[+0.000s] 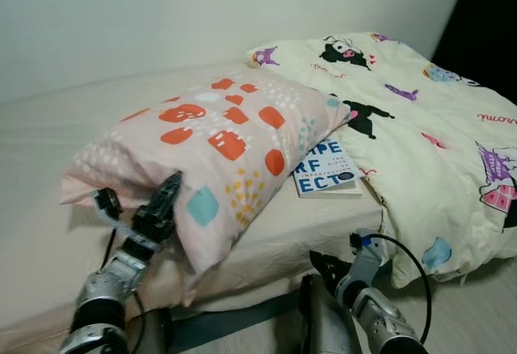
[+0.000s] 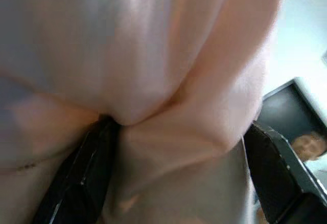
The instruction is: Clean up the room
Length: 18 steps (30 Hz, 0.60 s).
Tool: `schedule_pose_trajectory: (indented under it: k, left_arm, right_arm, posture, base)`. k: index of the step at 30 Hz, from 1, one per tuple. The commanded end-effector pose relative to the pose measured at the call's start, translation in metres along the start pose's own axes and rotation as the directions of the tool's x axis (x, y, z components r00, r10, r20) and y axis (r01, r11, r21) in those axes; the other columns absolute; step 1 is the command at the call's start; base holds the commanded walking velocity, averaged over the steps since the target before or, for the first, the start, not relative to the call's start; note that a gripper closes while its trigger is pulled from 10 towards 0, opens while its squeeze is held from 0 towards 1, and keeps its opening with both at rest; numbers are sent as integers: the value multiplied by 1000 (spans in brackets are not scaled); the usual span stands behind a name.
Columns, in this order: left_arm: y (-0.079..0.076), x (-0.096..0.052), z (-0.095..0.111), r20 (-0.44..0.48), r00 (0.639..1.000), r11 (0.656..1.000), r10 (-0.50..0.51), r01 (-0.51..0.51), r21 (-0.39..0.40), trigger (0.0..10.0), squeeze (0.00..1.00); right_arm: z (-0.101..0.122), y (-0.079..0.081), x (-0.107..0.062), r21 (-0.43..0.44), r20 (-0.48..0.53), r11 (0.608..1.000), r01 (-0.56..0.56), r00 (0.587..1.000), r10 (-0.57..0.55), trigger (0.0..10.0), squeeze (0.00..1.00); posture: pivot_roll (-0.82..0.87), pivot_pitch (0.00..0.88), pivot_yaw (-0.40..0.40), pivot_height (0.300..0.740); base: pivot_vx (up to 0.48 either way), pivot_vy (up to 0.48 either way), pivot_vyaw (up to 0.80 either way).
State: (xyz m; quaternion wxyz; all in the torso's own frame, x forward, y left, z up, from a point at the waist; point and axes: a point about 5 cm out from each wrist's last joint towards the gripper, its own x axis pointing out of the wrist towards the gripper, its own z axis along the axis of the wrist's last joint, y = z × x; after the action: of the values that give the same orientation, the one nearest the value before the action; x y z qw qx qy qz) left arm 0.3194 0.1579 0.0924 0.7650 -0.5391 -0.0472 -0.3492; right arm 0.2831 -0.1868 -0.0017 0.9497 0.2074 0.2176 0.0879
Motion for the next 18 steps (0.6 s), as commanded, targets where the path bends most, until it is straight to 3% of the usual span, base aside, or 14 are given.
schedule_pose_trajectory:
  k: [1,5,6,8,10,11,13,14,16,17,18]
  left_arm:
    - [-12,26,-5,-61,998,998,-28,31,62,10000,0]
    - [-22,38,-3,-55,996,996,-72,75,43,10000,0]
    - [-24,43,-5,-79,995,995,-62,68,79,10000,0]
    - [-24,43,-5,-79,995,995,-62,68,79,10000,0]
    - [-23,51,-11,-123,992,988,-1,20,156,10000,0]
    - [-23,51,-11,-123,992,988,-1,20,156,10000,0]
    - [-18,53,-18,-147,984,964,101,-61,258,10000,0]
    - [-15,54,-21,-148,977,948,151,-100,303,0,0]
    - [-14,54,-22,-147,973,937,177,-121,327,0,0]
    - [-8,51,-23,-122,953,885,277,-204,418,0,0]
    - [-5,50,-21,-95,942,856,322,-247,454,0,0]
  right_arm:
    - [-1,1,0,-3,0,1000,1,1000,-1,10000,0]
    - [-2,1,0,-6,-2,1000,2,1000,-2,10000,0]
    - [-1,1,0,-6,-2,1000,3,1000,-3,10000,0]
    - [-1,1,0,-6,-2,1000,3,1000,-3,10000,0]
    - [-1,3,1,-7,2,1000,4,1000,-4,10000,0]
    - [-1,3,1,-7,2,1000,4,1000,-4,10000,0]
    - [0,3,2,-6,6,1000,5,1000,-5,10000,0]
    - [0,3,2,-7,7,1000,6,1000,-6,10000,0]
    - [1,3,2,-7,7,1000,7,1000,-7,10000,0]
    - [1,3,3,-8,8,1000,9,1000,-9,10000,0]
    - [2,4,3,-9,9,1000,10,1000,-10,10000,0]
  posture:
    - [-105,143,-16,349]
    - [-102,142,-13,349]
    - [-102,140,-9,349]
    - [-102,140,-9,349]
    - [-103,137,-3,349]
    - [-103,137,-3,349]
    - [-103,136,-3,349]
    - [-100,133,-3,349]
    - [-100,132,-3,349]
    - [-99,128,-4,349]
    - [-98,124,-4,349]
  base:
    - [0,0,0]
    - [0,0,0]
    - [0,0,0]
    - [0,0,0]
    - [0,0,0]
    - [0,0,0]
    - [0,0,0]
    - [0,0,0]
    - [0,0,0]
    - [0,0,0]
    - [0,0,0]
